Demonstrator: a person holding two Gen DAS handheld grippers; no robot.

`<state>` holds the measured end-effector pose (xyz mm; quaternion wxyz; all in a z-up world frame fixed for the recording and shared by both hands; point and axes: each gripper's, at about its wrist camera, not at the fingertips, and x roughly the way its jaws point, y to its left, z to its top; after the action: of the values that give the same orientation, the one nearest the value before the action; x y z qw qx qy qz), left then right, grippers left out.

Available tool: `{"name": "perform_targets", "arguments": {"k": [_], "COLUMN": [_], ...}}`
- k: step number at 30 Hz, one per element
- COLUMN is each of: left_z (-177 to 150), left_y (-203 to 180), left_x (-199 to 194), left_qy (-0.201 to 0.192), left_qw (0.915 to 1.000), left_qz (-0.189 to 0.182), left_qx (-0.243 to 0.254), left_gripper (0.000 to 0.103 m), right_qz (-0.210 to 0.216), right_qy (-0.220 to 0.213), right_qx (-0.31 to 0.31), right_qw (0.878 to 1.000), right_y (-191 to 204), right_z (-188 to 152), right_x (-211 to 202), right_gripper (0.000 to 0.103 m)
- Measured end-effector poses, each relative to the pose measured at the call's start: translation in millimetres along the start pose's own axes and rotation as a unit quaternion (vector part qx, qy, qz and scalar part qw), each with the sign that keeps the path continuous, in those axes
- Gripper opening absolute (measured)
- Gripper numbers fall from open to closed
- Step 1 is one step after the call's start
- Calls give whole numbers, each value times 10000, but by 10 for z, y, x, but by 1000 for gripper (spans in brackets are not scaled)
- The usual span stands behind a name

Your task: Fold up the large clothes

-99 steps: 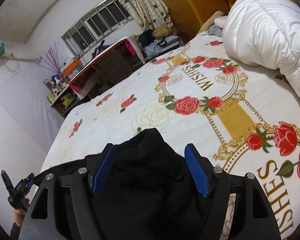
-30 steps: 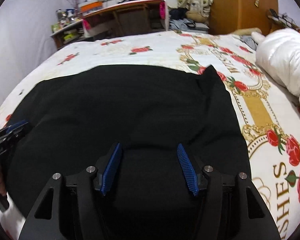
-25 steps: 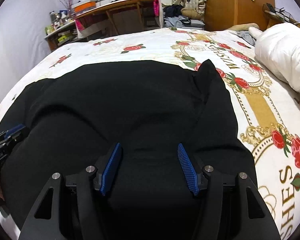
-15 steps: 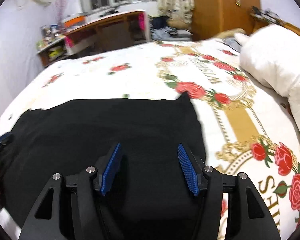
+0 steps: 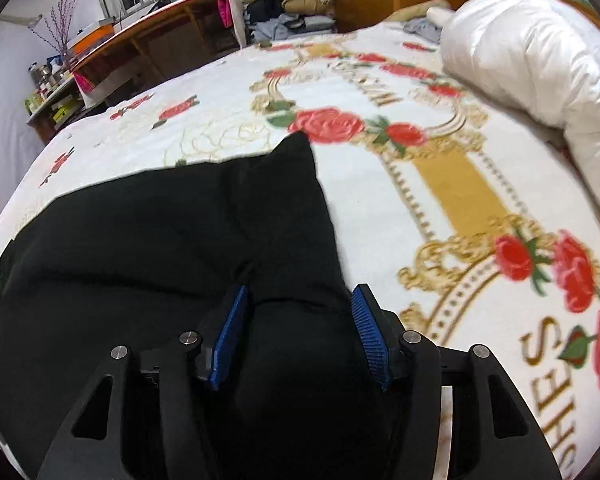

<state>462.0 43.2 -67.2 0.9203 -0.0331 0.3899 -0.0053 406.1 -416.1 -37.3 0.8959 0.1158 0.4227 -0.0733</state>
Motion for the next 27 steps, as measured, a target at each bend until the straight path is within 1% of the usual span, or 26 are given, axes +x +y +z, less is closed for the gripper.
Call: {"name": "perform_targets", "arguments": {"k": [4, 7, 9, 12, 13, 15, 17, 20, 22, 24, 27], "left_z": [-2, -104, -198, -358, -396, -436, -453, -486, -510, -498, -413], "left_y": [43, 102, 170, 282, 327, 416, 442, 393, 394, 429, 406], "left_x": [-247, -459, -535, -491, -472, -441, -405, -374, -363, -375, -457], "left_qy": [-146, -294, -331, -211, -173, -201, -186, -254, -273, -224, -131], "left_qw": [9997, 9991, 9989, 9988, 9991, 9994, 9993, 9990, 9990, 9992, 9995], "left_qz": [100, 174, 214, 374, 370, 291, 266, 351, 336, 286, 278], "left_qx": [171, 247, 255, 231, 150, -52, -158, -56, -79, -170, -99], "left_gripper": [45, 45, 45, 45, 48, 52, 54, 54, 54, 54, 53], "right_qz": [217, 457, 560, 567, 598, 535, 459, 393, 380, 386, 235], "right_qy": [-421, -548, -532, -323, -303, -280, -247, -236, -250, -209, -128], "right_qx": [-131, -320, -421, -459, -355, -209, -219, -290, -349, -285, -311], "right_qw": [9988, 9969, 9961, 9968, 9971, 9980, 9984, 9985, 9984, 9986, 9992], "right_y": [32, 112, 157, 143, 95, 18, -11, 11, 10, -13, 22], "right_z": [-80, -248, -376, -584, -615, -605, -599, -613, -634, -629, -539], "right_x": [-444, -703, -767, -650, -601, -533, -460, -436, -423, -412, -487], "right_gripper": [55, 55, 55, 55, 55, 55, 55, 55, 55, 55, 54]}}
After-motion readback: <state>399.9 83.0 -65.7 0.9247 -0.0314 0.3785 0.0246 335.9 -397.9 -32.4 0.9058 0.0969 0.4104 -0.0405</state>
